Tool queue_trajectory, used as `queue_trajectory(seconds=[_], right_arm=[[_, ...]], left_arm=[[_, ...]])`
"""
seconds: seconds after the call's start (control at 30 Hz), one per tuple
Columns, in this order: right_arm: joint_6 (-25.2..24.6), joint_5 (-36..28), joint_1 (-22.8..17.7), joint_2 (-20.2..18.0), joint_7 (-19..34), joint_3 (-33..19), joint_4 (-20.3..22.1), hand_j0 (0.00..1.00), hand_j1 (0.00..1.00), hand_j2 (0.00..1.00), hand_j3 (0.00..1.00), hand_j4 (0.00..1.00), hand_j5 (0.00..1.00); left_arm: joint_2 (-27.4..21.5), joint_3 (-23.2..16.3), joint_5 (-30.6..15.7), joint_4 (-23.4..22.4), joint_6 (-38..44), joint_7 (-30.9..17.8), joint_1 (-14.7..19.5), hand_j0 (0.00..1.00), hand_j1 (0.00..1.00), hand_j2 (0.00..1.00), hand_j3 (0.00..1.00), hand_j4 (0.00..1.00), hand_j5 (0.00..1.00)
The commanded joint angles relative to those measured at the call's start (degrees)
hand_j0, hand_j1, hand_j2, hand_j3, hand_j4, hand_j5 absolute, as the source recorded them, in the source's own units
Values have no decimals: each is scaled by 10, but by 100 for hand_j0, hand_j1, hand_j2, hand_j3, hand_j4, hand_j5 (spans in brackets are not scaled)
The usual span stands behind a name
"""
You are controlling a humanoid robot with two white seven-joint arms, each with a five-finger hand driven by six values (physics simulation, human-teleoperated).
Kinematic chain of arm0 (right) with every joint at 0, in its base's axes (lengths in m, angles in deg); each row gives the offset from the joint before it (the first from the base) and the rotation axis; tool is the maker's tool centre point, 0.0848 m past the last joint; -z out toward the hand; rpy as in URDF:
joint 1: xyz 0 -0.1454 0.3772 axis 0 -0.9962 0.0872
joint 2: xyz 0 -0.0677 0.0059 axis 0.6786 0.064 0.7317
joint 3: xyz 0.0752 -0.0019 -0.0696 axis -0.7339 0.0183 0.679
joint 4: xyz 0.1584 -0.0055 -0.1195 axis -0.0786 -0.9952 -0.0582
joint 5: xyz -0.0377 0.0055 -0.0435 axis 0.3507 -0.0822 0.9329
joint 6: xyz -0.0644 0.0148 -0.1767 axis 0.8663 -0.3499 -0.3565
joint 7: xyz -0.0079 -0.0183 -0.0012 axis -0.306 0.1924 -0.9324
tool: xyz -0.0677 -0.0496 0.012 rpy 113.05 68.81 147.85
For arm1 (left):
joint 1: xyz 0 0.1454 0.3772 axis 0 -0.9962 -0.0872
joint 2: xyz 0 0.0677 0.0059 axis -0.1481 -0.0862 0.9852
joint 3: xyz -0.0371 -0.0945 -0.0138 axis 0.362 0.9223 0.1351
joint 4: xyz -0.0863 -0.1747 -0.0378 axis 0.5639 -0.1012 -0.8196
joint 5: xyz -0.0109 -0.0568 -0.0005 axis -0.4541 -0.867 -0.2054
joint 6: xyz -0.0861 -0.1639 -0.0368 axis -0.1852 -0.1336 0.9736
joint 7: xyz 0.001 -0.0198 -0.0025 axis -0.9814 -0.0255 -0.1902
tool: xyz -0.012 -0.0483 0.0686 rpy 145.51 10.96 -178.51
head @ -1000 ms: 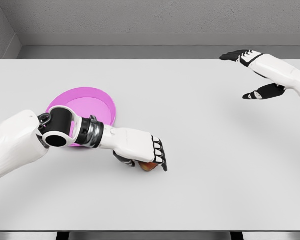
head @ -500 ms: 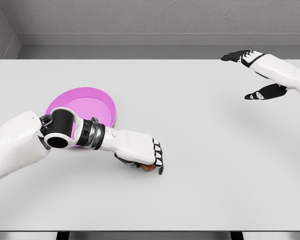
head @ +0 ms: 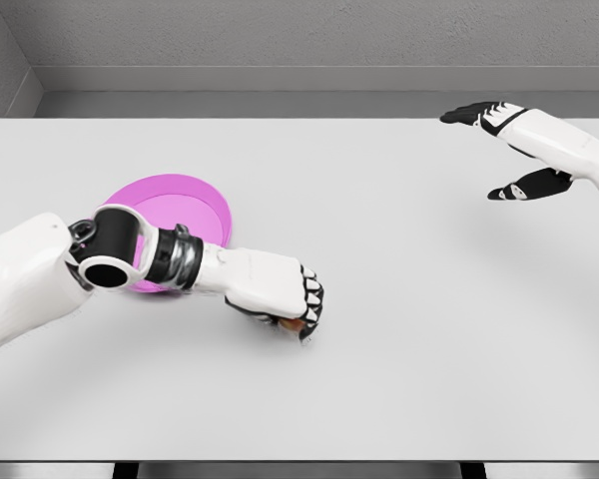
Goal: Put the apple on the plate with both arms
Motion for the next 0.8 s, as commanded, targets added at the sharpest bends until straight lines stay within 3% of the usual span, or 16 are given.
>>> queue_trajectory(seconds=[0.0, 0.17, 0.4, 0.5, 0.67, 0.73, 0.77], right_arm=[[-2, -4, 0, -1, 0, 1, 0, 100, 100, 100, 100, 100, 100], [-2, -4, 1, -1, 0, 1, 0, 100, 100, 100, 100, 100, 100], [-2, -4, 3, -1, 0, 1, 0, 100, 100, 100, 100, 100, 100], [-2, -4, 3, -1, 0, 0, 0, 100, 100, 100, 100, 100, 100], [-2, -4, 3, -1, 0, 1, 0, 100, 100, 100, 100, 100, 100], [-2, -4, 3, -1, 0, 1, 0, 100, 100, 100, 100, 100, 100], [-2, -4, 2, -1, 0, 1, 0, 100, 100, 100, 100, 100, 100]], left_arm=[[-26, 30, -28, 2, 2, 0, 0, 47, 47, 47, 47, 47, 47], [-110, 107, -82, -8, 2, 0, -2, 44, 44, 44, 44, 44, 44], [-114, 137, -79, -172, 2, 0, -3, 45, 45, 45, 45, 45, 45], [-114, 136, -78, -188, 2, 0, -5, 47, 47, 47, 47, 47, 47], [-109, 133, -79, -187, 2, 0, -7, 63, 63, 63, 63, 63, 63], [-108, 134, -81, -189, 2, 0, -7, 95, 95, 95, 95, 95, 95], [-107, 134, -81, -189, 2, 0, -7, 100, 100, 100, 100, 100, 100]])
